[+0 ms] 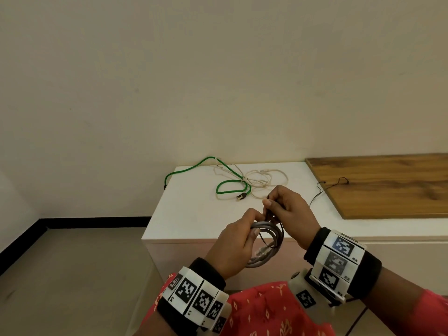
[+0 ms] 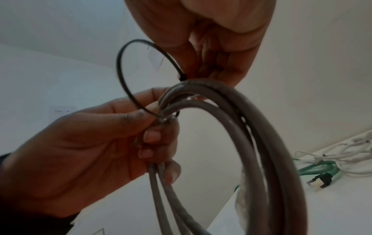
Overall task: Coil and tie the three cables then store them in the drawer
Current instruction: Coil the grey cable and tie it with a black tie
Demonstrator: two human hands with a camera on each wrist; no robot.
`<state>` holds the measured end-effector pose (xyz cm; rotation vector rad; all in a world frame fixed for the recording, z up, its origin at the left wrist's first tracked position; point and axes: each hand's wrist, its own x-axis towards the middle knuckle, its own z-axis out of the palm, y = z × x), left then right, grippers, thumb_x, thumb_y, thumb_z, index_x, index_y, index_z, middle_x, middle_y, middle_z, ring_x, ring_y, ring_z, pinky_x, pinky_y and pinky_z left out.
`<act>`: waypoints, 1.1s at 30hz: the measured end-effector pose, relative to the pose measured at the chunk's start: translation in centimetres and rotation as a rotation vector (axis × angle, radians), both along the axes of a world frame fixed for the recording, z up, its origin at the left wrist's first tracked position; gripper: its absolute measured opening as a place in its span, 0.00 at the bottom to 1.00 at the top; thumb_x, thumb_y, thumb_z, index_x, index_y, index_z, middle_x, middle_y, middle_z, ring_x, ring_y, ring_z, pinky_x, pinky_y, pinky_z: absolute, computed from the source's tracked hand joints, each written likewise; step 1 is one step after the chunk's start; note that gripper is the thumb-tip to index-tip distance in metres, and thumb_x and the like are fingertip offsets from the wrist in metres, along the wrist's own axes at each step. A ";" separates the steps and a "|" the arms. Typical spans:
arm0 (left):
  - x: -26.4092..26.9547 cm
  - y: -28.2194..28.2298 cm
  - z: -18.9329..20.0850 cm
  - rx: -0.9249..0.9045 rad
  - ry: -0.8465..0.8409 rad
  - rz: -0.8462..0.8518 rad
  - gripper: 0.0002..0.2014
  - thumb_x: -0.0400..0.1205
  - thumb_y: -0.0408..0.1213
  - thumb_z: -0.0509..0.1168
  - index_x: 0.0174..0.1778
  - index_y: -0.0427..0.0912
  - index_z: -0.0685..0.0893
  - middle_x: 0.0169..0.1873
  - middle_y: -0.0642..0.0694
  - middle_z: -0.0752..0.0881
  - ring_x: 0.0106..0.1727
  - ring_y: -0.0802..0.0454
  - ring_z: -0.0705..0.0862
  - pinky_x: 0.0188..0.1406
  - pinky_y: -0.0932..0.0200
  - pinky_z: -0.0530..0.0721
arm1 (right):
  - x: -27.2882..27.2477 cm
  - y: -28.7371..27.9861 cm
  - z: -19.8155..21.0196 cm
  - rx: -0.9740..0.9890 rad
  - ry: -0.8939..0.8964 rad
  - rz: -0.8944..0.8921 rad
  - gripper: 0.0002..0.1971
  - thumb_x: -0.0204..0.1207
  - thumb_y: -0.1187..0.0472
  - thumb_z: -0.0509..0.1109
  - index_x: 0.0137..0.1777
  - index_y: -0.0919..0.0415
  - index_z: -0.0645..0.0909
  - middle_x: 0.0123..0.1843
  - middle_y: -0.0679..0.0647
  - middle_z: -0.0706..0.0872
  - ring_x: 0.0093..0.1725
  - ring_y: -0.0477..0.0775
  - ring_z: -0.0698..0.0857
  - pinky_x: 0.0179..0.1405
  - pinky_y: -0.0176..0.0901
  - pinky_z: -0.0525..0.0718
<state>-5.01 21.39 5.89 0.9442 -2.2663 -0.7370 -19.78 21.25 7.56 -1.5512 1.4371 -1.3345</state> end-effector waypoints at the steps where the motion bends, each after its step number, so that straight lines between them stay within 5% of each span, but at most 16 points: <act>1: 0.0 0.1 -0.1 0.001 0.000 -0.009 0.08 0.84 0.35 0.53 0.57 0.40 0.73 0.30 0.55 0.79 0.30 0.63 0.75 0.30 0.68 0.67 | -0.1 -0.1 0.1 0.018 -0.035 -0.011 0.12 0.79 0.68 0.62 0.34 0.58 0.71 0.25 0.54 0.81 0.24 0.49 0.81 0.28 0.43 0.81; 4: -0.3 0.8 -0.7 0.035 -0.020 -0.032 0.09 0.84 0.36 0.53 0.57 0.41 0.73 0.41 0.48 0.84 0.37 0.56 0.79 0.37 0.62 0.73 | -1.3 -0.6 0.9 0.049 -0.185 -0.067 0.12 0.81 0.67 0.60 0.34 0.59 0.70 0.20 0.54 0.80 0.17 0.44 0.78 0.19 0.38 0.79; 6: -0.5 1.2 -1.3 0.065 -0.020 -0.046 0.07 0.85 0.33 0.54 0.57 0.41 0.73 0.37 0.51 0.82 0.32 0.62 0.76 0.34 0.67 0.70 | -2.3 -0.9 1.6 0.024 -0.213 -0.098 0.12 0.81 0.67 0.60 0.35 0.59 0.69 0.24 0.57 0.80 0.18 0.42 0.80 0.20 0.36 0.79; 9: -0.5 1.1 -2.0 0.089 -0.010 -0.060 0.05 0.85 0.34 0.54 0.53 0.45 0.73 0.36 0.45 0.83 0.32 0.56 0.75 0.34 0.59 0.70 | -3.3 -1.1 2.6 -0.077 -0.253 -0.146 0.13 0.81 0.68 0.59 0.34 0.57 0.69 0.25 0.51 0.84 0.20 0.40 0.80 0.22 0.34 0.78; 14: 0.0 -0.1 -1.7 0.161 0.084 -0.007 0.11 0.84 0.33 0.55 0.42 0.57 0.70 0.28 0.55 0.73 0.28 0.60 0.70 0.34 0.59 0.72 | -3.4 -0.4 4.4 -0.294 -0.326 -0.023 0.11 0.79 0.71 0.59 0.35 0.61 0.70 0.23 0.47 0.86 0.23 0.43 0.81 0.24 0.32 0.80; 20: 0.3 -0.3 -1.3 0.274 0.197 0.066 0.13 0.84 0.31 0.55 0.40 0.54 0.72 0.28 0.57 0.73 0.27 0.64 0.71 0.38 0.52 0.75 | -1.2 -0.5 1.9 0.163 -0.295 0.143 0.09 0.80 0.59 0.60 0.48 0.61 0.81 0.47 0.58 0.87 0.45 0.51 0.85 0.44 0.38 0.85; 23: 0.4 -0.3 -0.9 0.326 0.254 0.065 0.12 0.84 0.29 0.54 0.40 0.52 0.73 0.29 0.54 0.72 0.28 0.61 0.70 0.34 0.54 0.76 | -0.3 -0.1 0.9 0.177 -0.216 0.213 0.08 0.77 0.65 0.64 0.45 0.68 0.83 0.42 0.59 0.87 0.38 0.46 0.86 0.41 0.35 0.86; 27: 0.5 -0.1 -1.0 0.407 0.274 0.027 0.11 0.84 0.29 0.52 0.42 0.50 0.73 0.30 0.51 0.71 0.28 0.58 0.69 0.30 0.58 0.76 | -0.1 -0.2 0.5 0.145 -0.239 0.181 0.10 0.76 0.71 0.66 0.33 0.64 0.79 0.36 0.59 0.85 0.29 0.42 0.85 0.34 0.32 0.86; 33: 0.0 0.2 -1.3 0.421 0.199 -0.047 0.14 0.85 0.31 0.51 0.50 0.58 0.72 0.29 0.51 0.70 0.28 0.58 0.70 0.28 0.61 0.79 | -0.7 -0.9 -0.5 0.136 -0.173 0.117 0.13 0.78 0.71 0.62 0.31 0.62 0.72 0.33 0.56 0.83 0.32 0.46 0.83 0.30 0.28 0.82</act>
